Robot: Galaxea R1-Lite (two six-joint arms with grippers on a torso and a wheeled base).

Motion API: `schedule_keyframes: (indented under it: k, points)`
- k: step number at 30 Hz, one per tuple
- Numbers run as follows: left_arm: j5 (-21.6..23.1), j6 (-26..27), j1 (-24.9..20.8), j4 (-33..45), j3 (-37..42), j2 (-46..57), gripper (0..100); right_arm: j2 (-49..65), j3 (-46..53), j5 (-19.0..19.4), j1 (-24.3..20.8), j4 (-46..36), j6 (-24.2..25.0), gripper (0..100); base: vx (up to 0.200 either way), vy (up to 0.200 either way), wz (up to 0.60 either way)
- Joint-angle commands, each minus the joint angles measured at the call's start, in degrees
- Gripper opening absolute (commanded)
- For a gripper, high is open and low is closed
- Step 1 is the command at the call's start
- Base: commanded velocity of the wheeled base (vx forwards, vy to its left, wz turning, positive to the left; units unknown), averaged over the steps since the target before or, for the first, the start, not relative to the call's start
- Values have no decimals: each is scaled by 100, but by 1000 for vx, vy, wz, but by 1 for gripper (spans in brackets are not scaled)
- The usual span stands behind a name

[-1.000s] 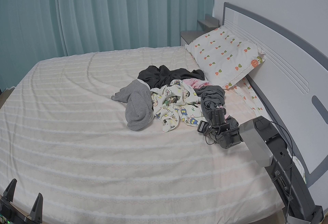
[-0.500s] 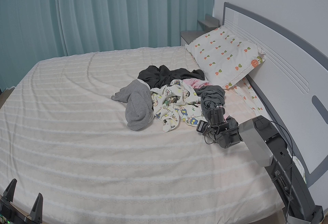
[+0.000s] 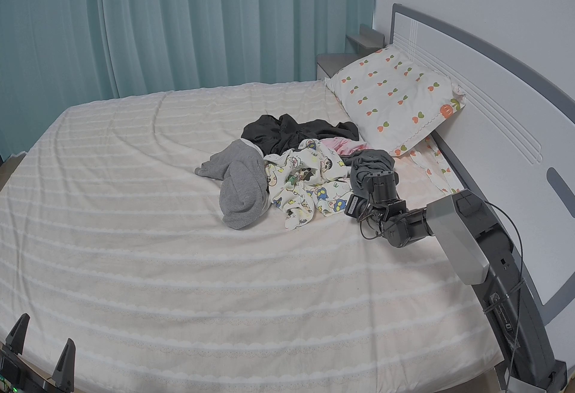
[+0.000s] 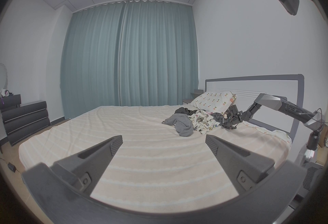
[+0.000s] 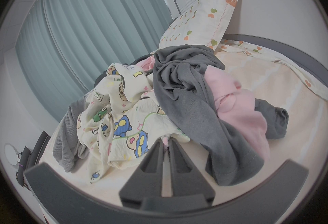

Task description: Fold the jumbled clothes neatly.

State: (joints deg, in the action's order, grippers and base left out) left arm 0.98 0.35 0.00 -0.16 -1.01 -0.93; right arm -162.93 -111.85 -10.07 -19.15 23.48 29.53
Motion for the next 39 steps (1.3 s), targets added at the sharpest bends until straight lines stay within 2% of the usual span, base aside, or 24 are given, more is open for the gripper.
schedule_keyframes:
  k: [1, 5, 24, 39]
  points:
    - [-1, 0, 0, -2, 92, 93, 100, 200, 489, 40, 43, -10, -149, 0, 0, 0, 0]
    - [-1, 0, 0, -2, 92, 93, 100, 341, 998, 225, 69, 60, -281, 0, 0, 0, 0]
    - [-1, 0, 0, -2, 92, 93, 100, 885, 2273, 427, -10, 25, -500, 0, 0, 0, 0]
    - [-1, 0, 0, -2, 92, 93, 100, 1712, 3494, 761, -203, -370, -782, 0, 0, 0, 0]
